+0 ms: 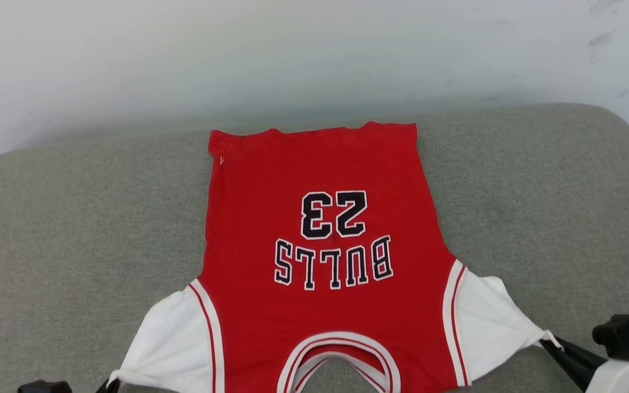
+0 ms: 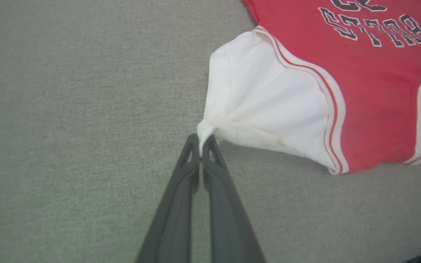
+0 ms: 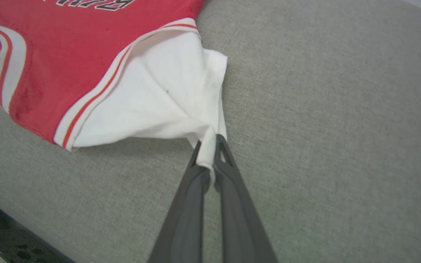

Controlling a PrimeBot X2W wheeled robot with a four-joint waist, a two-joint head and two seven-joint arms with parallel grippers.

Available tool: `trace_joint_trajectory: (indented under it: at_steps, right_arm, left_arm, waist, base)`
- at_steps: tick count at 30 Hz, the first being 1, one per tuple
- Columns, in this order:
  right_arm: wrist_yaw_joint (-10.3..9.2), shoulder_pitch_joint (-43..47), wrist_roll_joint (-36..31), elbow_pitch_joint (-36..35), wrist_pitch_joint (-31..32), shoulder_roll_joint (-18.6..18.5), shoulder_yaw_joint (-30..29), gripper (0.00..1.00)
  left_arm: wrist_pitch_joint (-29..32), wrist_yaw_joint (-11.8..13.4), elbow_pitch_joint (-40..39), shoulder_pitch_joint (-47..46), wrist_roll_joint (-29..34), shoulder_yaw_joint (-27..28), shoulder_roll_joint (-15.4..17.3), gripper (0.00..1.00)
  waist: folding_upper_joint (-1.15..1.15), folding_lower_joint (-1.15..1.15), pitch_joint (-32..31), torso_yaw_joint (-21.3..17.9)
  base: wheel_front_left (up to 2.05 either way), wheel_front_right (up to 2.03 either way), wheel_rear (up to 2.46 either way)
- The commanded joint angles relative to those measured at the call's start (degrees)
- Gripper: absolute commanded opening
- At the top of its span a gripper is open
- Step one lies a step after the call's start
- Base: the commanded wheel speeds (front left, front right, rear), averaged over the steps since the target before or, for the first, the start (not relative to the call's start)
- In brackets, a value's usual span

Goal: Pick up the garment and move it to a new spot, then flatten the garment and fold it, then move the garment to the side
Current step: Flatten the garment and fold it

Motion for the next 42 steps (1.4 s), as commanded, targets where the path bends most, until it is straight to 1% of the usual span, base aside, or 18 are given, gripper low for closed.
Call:
trace_joint_trajectory:
  at_steps: [1, 4, 8, 11, 12, 13, 14, 18, 21, 24, 29, 32, 34, 37, 42]
  right_arm:
    - [-0.04, 2.2, -0.8, -1.0, 0.6, -1.0, -1.3, 0.0]
    - [-0.05, 7.0, -1.3, -3.6, 2.5, -2.2, -4.0, 0.0]
    - [-0.05, 11.3, -2.4, -7.2, 5.4, -3.3, -8.0, 0.0]
    - [-0.05, 13.1, -4.0, -9.3, 7.8, -3.1, -10.8, 0.0]
    - [-0.05, 13.2, -4.5, -10.0, 8.5, -2.6, -11.9, 0.2]
    - [-0.04, 13.2, -5.7, -10.9, 9.1, -2.2, -12.6, 0.91]
    - [-0.04, 12.9, -6.9, -11.6, 9.8, -1.7, -13.4, 1.0]
    - [-0.04, 11.7, -10.3, -14.9, 11.9, -0.8, -17.4, 1.0]
    - [-0.04, 10.5, -11.3, -16.7, 12.8, -0.7, -20.2, 1.0]
    - [-0.04, 7.7, -13.3, -19.7, 14.2, -1.7, -25.0, 1.0]
    - [-0.04, -0.6, -15.7, -25.5, 17.9, -2.8, -32.0, 1.0]
    - [-0.04, -8.1, -14.6, -27.9, 21.6, -2.9, -34.7, 1.0]
    - [-0.04, -13.8, -13.9, -28.2, 24.7, -3.1, -35.2, 1.0]
    - [-0.03, -22.4, -11.6, -26.2, 31.9, -3.4, -32.7, 1.0]
    - [-0.04, -37.5, -7.9, -19.6, 45.2, -2.2, -28.8, 1.0]
  left_arm:
    - [-0.2, 0.6, -0.6, 1.8, -0.3, 0.5, 0.5, 0.0]
    - [-0.2, 1.3, -2.2, 4.7, -0.7, 2.1, 0.4, 0.0]
    - [-0.2, 2.0, -4.1, 7.1, -0.5, 3.4, 0.5, 0.0]
    - [-0.2, 2.5, -5.4, 7.6, 0.3, 4.6, 0.2, 0.0]
    - [-0.2, 2.7, -5.7, 7.7, 0.4, 4.8, 0.1, 0.0]
    - [-0.2, 3.0, -6.2, 7.6, 0.8, 5.1, -0.1, 0.0]
    - [-0.2, 3.1, -6.7, 7.3, 1.2, 5.4, -0.3, 0.0]
    - [-0.2, 3.5, -8.4, 5.7, 3.0, 4.9, -0.9, 0.0]
    - [-0.2, 3.9, -9.4, 4.6, 4.0, 5.0, -1.1, 0.0]
    - [-0.1, 4.4, -10.5, 3.0, 5.4, 4.7, -1.2, 0.0]
    - [0.0, 5.1, -12.6, -0.7, 8.0, 4.4, -1.7, 0.0]
    - [0.0, 5.5, -13.8, -3.2, 9.7, 4.3, -2.2, 0.0]
    - [0.0, 5.5, -14.5, -5.1, 10.9, 4.1, -2.6, 0.0]
    - [0.0, 5.8, -15.1, -7.4, 12.6, 3.8, -3.1, 0.0]
    - [-0.1, 6.0, -16.2, -10.7, 15.1, 3.3, -3.9, 0.0]
  waist:
    - [0.0, 0.01, 0.0, 0.1]
    - [0.0, 0.01, 0.1, 0.2]
    - [0.0, 0.01, 0.6, 0.3]
    - [0.0, 0.01, 1.0, 0.4]
    - [0.0, 0.01, 1.2, 0.4]
    - [0.0, 0.01, 1.4, 0.4]
    - [0.0, 0.01, 1.7, 0.4]
    - [0.0, 0.01, 2.9, 0.9]
    - [0.0, 0.01, 4.0, 1.2]
    - [0.0, 0.01, 6.1, 1.9]
    - [0.0, 0.01, 10.6, 3.7]
    - [0.0, 0.01, 13.9, 5.0]
    - [0.0, 0.01, 16.4, 6.0]
    - [0.0, 0.01, 19.6, 7.5]
    - [0.0, 0.01, 24.8, 10.5]
  base:
    - [0.0, 0.0, 0.0]
    - [0.0, 0.0, 0.0]
    - [0.0, 0.0, 0.0]
    - [0.0, 0.0, 0.0]
    - [0.0, 0.0, 0.0]
    - [0.0, 0.0, 0.0]
    - [0.0, 0.0, 0.0]
    - [0.0, 0.0, 0.0]
    - [0.0, 0.0, 0.0]
    - [0.0, 0.0, 0.0]
    - [0.0, 0.0, 0.0]
    - [0.0, 0.0, 0.0]
    - [0.0, 0.0, 0.0]
    - [0.0, 0.0, 0.0]
    - [0.0, 0.0, 0.0]
